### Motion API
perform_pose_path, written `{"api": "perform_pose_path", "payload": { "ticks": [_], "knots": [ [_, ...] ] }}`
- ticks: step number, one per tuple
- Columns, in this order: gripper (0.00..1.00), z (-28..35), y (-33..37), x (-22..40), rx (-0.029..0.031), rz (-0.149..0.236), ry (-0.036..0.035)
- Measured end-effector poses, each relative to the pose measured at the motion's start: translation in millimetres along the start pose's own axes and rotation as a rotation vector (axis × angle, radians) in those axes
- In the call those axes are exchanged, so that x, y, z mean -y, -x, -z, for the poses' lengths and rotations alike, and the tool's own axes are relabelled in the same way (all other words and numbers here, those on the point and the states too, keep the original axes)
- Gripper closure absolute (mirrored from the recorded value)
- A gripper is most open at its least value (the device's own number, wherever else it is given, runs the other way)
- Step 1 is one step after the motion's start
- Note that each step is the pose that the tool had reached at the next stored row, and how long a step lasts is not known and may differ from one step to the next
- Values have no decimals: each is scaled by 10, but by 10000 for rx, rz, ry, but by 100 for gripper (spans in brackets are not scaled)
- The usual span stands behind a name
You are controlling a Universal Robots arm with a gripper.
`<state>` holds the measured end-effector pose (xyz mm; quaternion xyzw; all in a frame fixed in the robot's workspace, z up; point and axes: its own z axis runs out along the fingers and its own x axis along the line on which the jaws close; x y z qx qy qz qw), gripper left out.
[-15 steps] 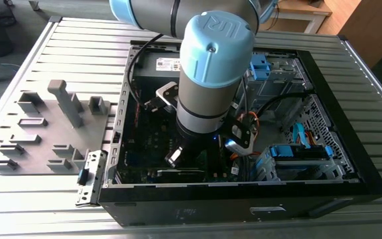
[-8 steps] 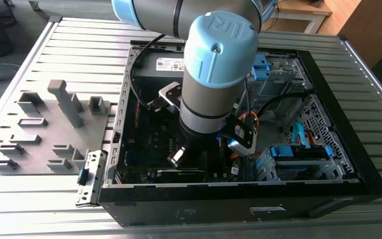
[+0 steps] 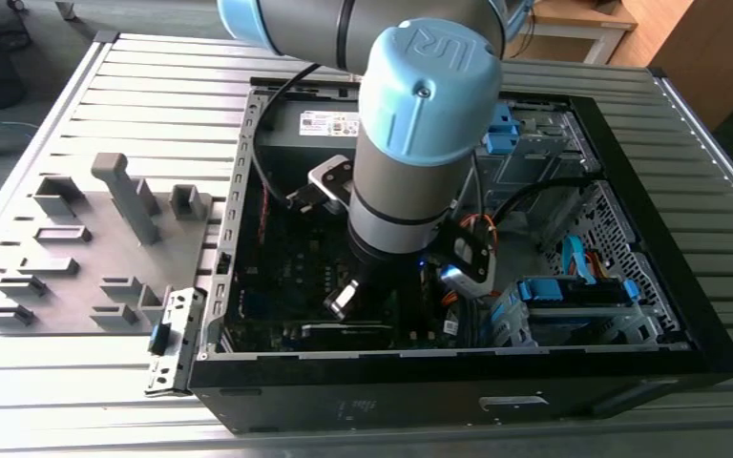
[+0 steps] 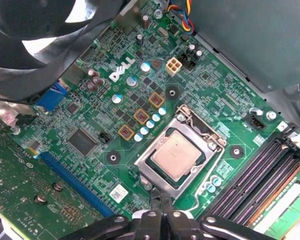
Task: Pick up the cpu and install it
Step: 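Close the cpu cover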
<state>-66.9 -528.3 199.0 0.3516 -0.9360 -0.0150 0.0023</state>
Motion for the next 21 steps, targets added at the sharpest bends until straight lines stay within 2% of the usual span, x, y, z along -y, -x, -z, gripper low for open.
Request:
{"api": "perform_pose_path", "payload": {
  "ticks": [10, 21],
  "knots": [
    [89, 46, 29, -13, 0, 0, 0],
    [89, 174, 88, -80, -1, 1, 0]
  ]
}}
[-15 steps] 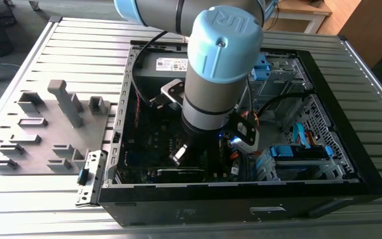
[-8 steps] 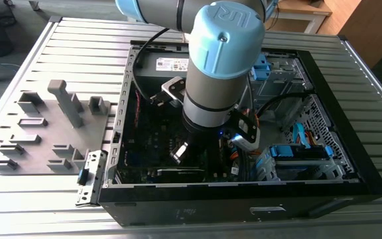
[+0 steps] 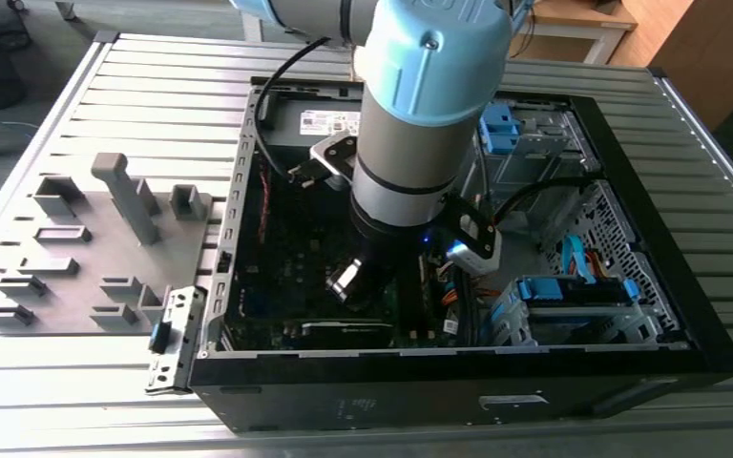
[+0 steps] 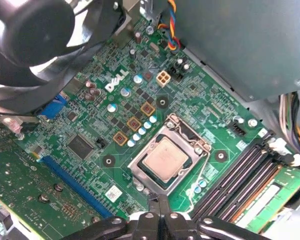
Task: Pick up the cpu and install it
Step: 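Close the cpu cover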
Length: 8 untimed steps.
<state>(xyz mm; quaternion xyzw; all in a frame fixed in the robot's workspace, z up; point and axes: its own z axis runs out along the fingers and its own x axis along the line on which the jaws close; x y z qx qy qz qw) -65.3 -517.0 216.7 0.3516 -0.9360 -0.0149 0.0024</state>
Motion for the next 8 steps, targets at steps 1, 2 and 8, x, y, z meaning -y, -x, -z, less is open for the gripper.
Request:
{"api": "perform_pose_path", "payload": {
  "ticks": [1, 2, 8],
  "knots": [
    [89, 16, 4, -5, 0, 1, 1],
    [89, 32, 9, -10, 3, 1, 3],
    [89, 162, 31, -39, 2, 0, 0]
  ]
}}
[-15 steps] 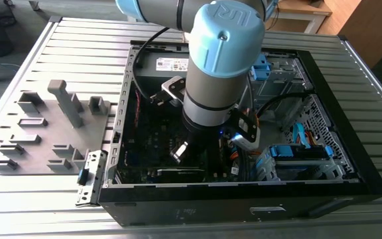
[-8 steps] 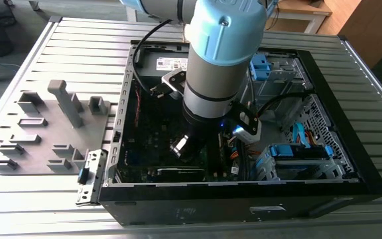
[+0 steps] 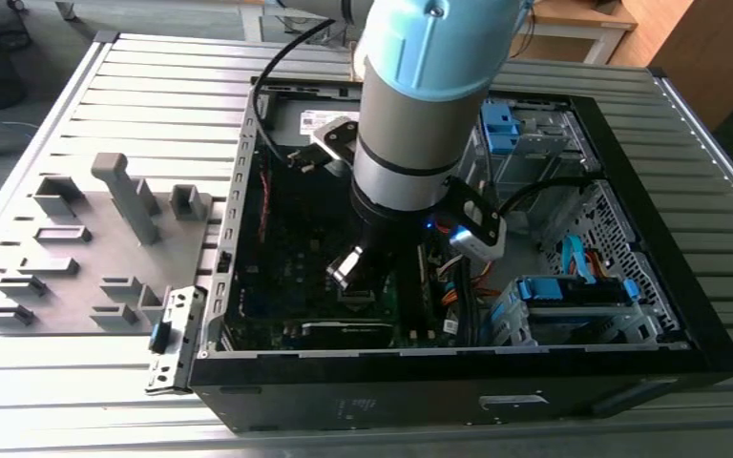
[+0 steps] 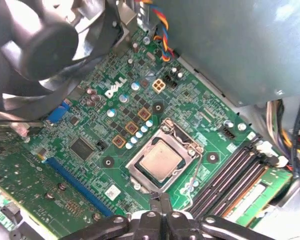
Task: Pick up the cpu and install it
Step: 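Close the cpu cover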
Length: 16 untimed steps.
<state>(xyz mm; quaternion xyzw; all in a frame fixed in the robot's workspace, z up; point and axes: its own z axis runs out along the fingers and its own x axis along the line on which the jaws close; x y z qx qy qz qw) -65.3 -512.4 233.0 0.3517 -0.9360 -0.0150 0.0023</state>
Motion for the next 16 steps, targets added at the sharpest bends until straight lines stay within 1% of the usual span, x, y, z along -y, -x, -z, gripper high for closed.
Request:
{"api": "perform_pose_path", "payload": {
  "ticks": [6, 9, 16],
  "knots": [
    [89, 140, 27, -34, -2, 0, -1],
    [89, 200, 41, -51, -7, 0, -5],
    [89, 206, 21, -69, 5, -1, -17]
  ]
}}
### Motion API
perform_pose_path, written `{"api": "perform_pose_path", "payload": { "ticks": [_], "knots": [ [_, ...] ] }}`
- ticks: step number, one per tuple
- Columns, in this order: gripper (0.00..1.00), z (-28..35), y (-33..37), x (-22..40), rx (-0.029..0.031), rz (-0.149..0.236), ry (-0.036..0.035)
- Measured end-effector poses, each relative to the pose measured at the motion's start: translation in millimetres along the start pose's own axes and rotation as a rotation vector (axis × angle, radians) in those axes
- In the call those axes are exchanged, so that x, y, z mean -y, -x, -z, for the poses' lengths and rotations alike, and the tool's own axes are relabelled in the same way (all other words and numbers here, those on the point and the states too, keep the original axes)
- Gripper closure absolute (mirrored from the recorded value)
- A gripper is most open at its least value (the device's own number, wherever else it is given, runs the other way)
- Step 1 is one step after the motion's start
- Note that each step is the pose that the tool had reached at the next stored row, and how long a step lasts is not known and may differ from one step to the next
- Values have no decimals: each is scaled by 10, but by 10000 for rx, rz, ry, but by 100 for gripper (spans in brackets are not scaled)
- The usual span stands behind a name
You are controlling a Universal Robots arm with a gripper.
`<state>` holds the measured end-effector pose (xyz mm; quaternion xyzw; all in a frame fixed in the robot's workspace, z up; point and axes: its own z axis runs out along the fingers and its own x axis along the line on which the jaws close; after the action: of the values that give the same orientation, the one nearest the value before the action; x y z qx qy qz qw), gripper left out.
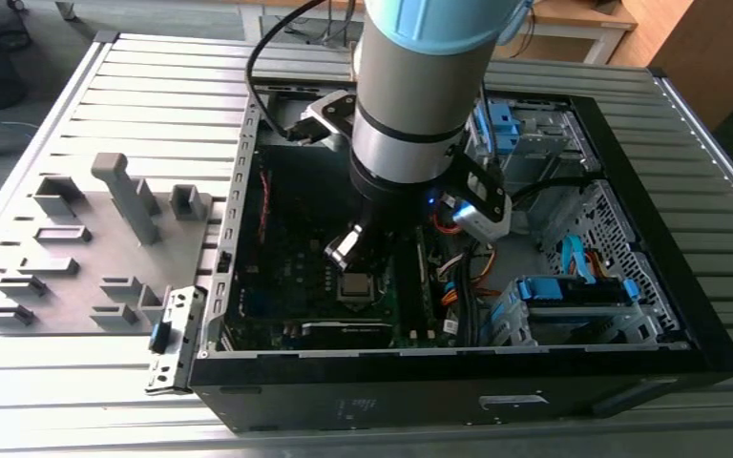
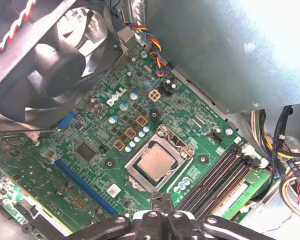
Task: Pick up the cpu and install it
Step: 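Close the cpu cover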
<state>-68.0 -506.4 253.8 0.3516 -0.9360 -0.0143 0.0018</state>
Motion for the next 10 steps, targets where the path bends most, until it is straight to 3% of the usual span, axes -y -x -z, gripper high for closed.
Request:
{"api": "perform_pose_path", "payload": {
  "ticks": [3, 8, 10],
  "knots": [
    [89, 34, -2, -2, 1, 1, -2],
    [89, 218, -1, -7, -1, 1, -3],
    [89, 227, -1, -8, 3, 1, -5]
  ]
}}
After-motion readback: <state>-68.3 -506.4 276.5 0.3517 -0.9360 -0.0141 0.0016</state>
